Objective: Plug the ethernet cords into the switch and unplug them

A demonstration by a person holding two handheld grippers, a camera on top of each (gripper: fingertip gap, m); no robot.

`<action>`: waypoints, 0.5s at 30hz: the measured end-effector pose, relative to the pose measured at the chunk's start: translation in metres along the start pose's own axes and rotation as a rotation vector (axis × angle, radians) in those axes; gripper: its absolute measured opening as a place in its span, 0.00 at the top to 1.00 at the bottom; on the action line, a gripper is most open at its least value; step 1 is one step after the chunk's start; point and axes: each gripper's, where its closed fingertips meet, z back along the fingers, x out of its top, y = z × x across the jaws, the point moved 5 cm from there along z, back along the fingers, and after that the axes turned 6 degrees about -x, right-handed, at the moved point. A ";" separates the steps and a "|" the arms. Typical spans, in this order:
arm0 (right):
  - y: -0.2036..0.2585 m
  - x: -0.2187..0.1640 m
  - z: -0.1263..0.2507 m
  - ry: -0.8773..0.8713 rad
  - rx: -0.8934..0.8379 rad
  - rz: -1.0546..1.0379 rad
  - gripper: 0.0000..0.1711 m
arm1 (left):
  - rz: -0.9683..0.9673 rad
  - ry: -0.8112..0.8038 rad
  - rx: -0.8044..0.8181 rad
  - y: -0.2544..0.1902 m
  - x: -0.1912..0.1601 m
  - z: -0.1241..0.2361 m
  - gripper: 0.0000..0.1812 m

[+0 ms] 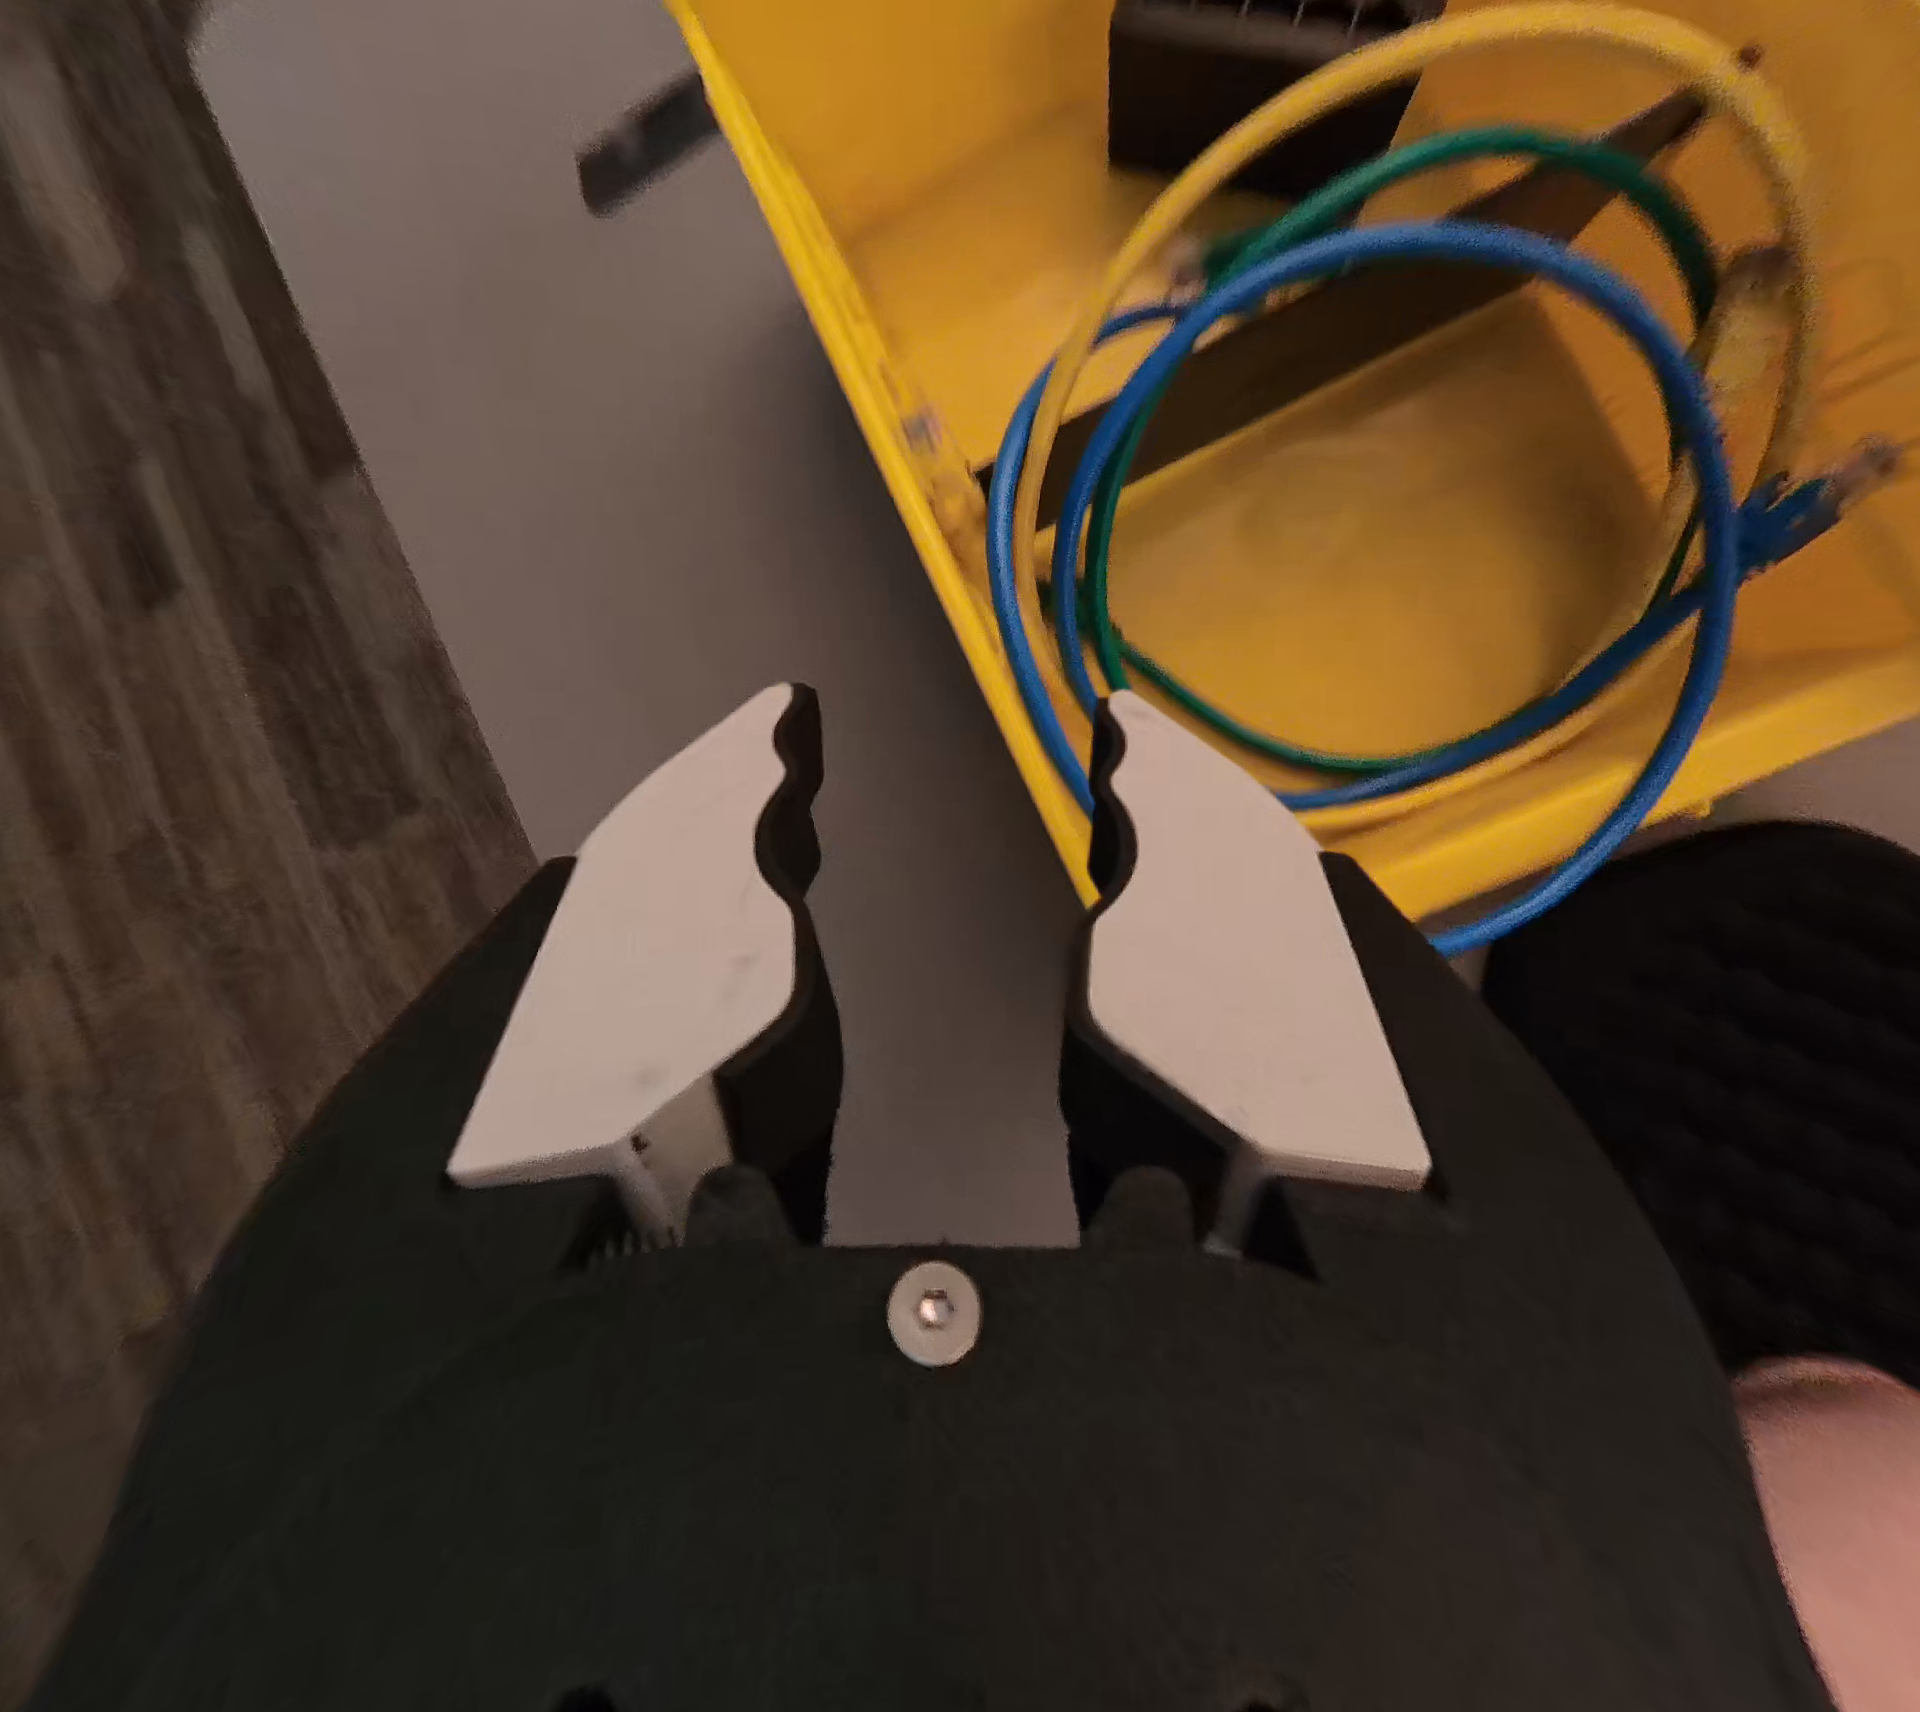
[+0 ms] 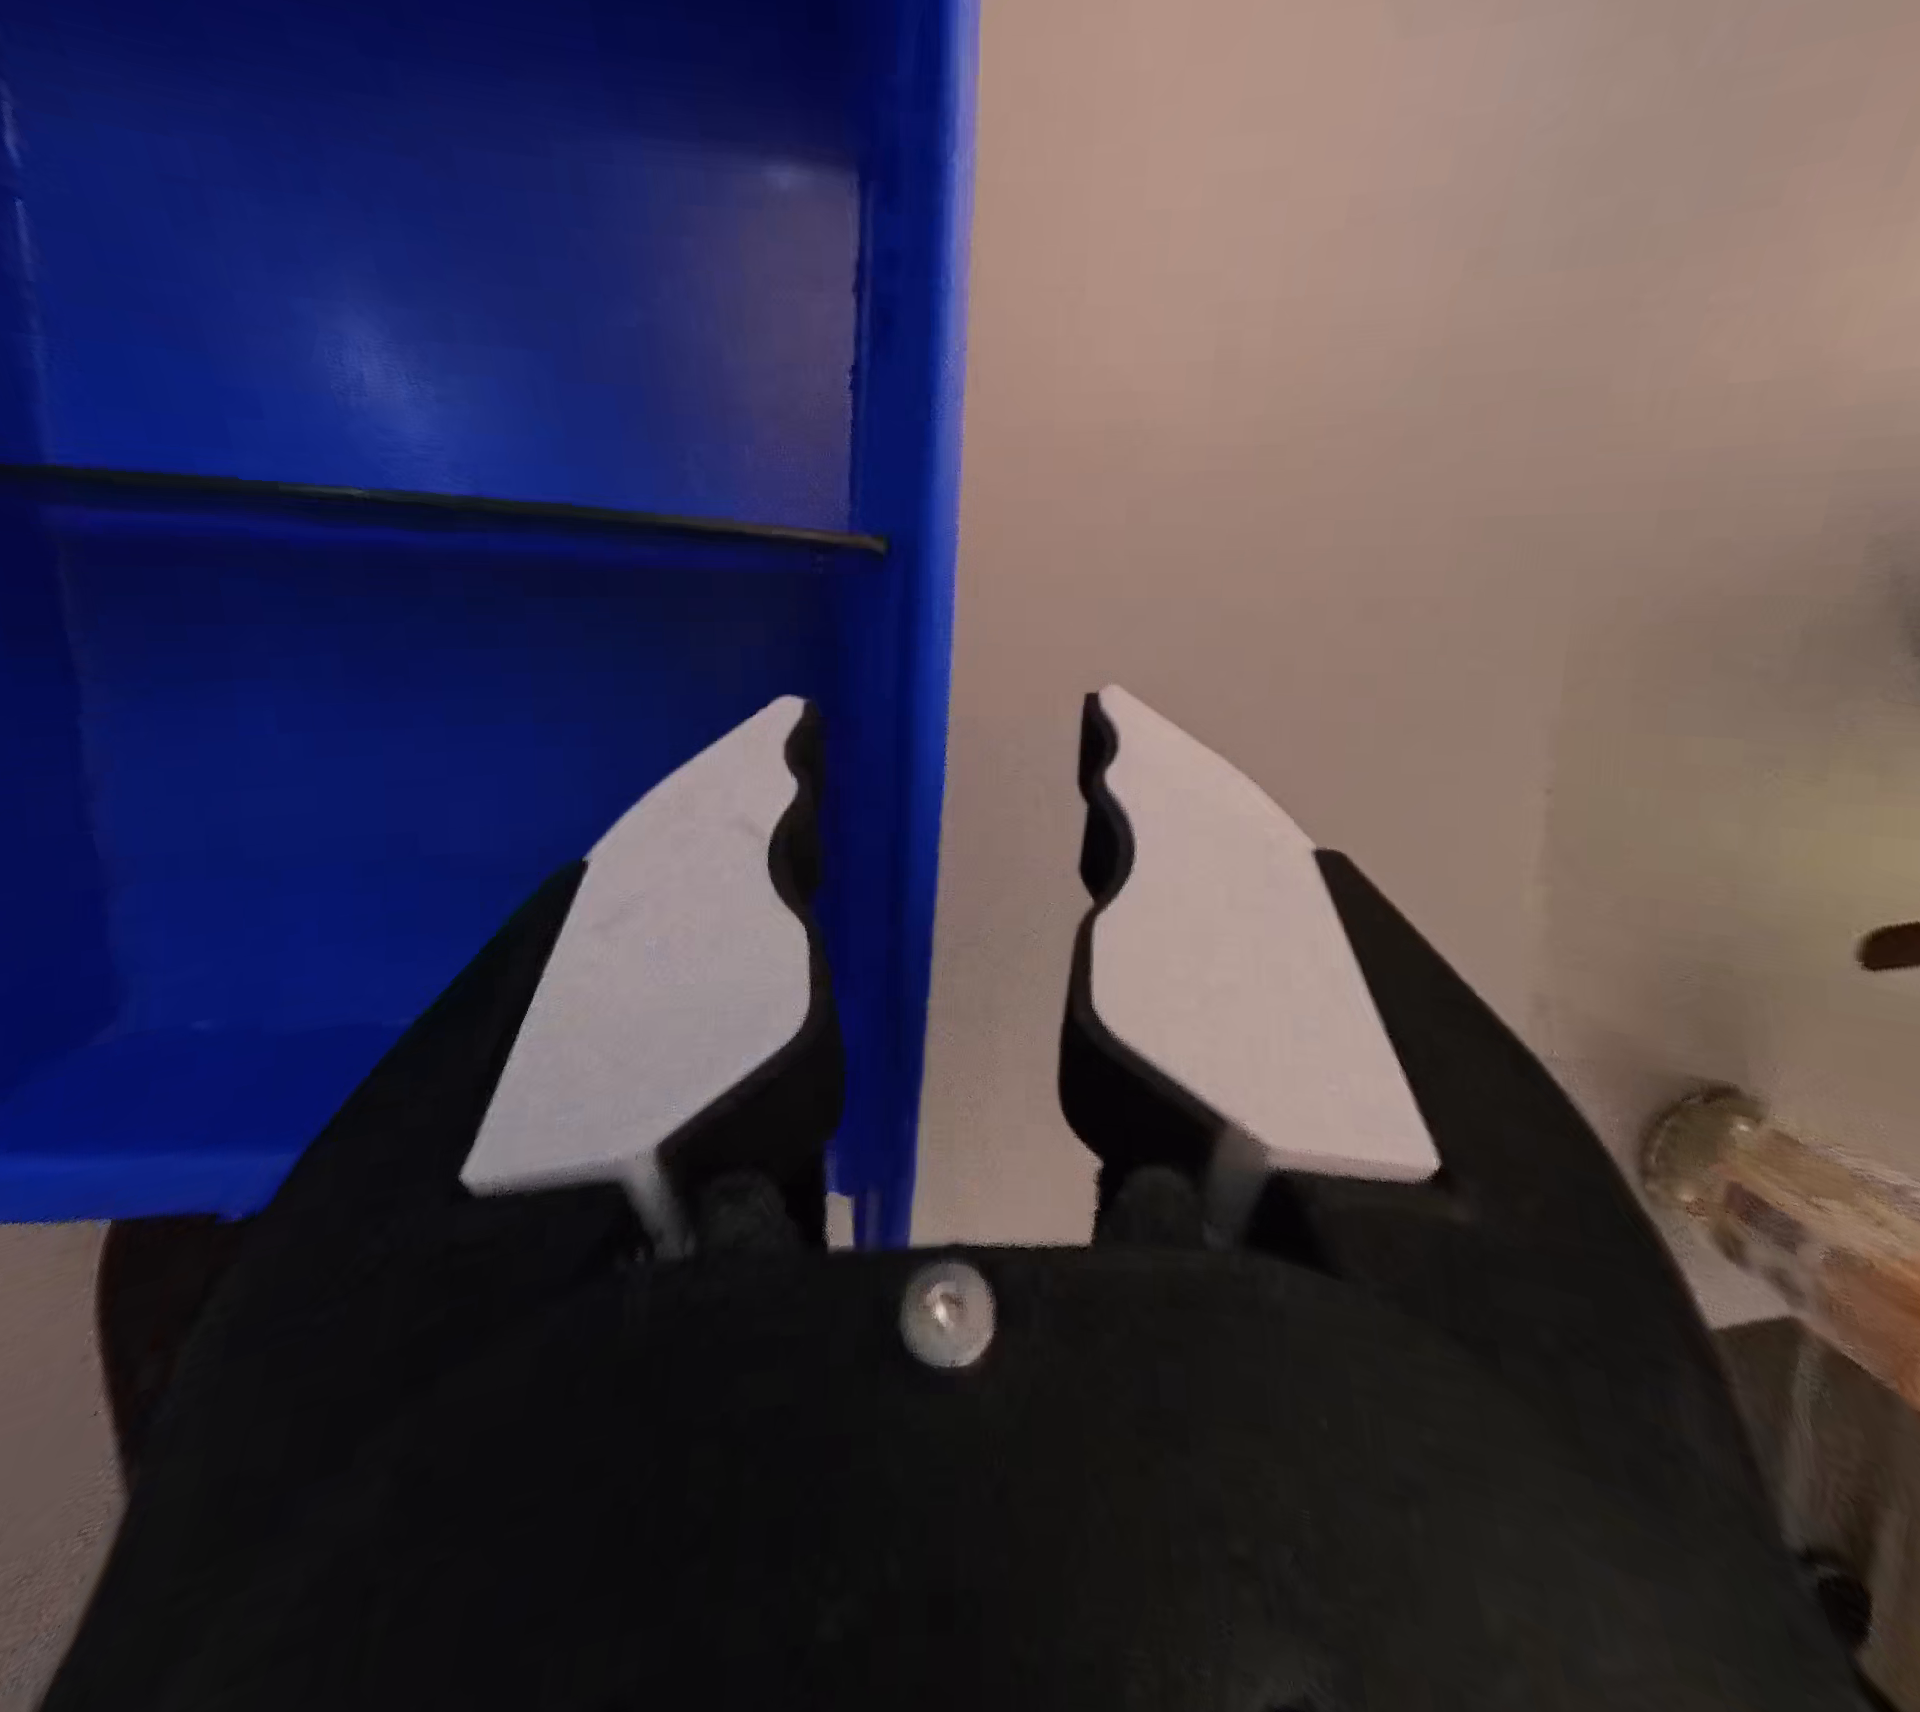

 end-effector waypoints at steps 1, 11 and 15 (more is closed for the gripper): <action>-0.003 0.006 0.014 -0.075 -0.044 0.006 0.70 | -0.031 -0.045 0.003 -0.004 0.010 0.002 0.73; 0.119 0.055 0.244 -1.370 0.176 0.154 0.82 | -0.229 -0.127 -0.052 -0.043 0.071 -0.047 0.68; 0.149 0.053 0.296 -1.539 0.189 0.219 0.83 | -0.226 0.013 -0.046 -0.037 0.052 -0.063 0.73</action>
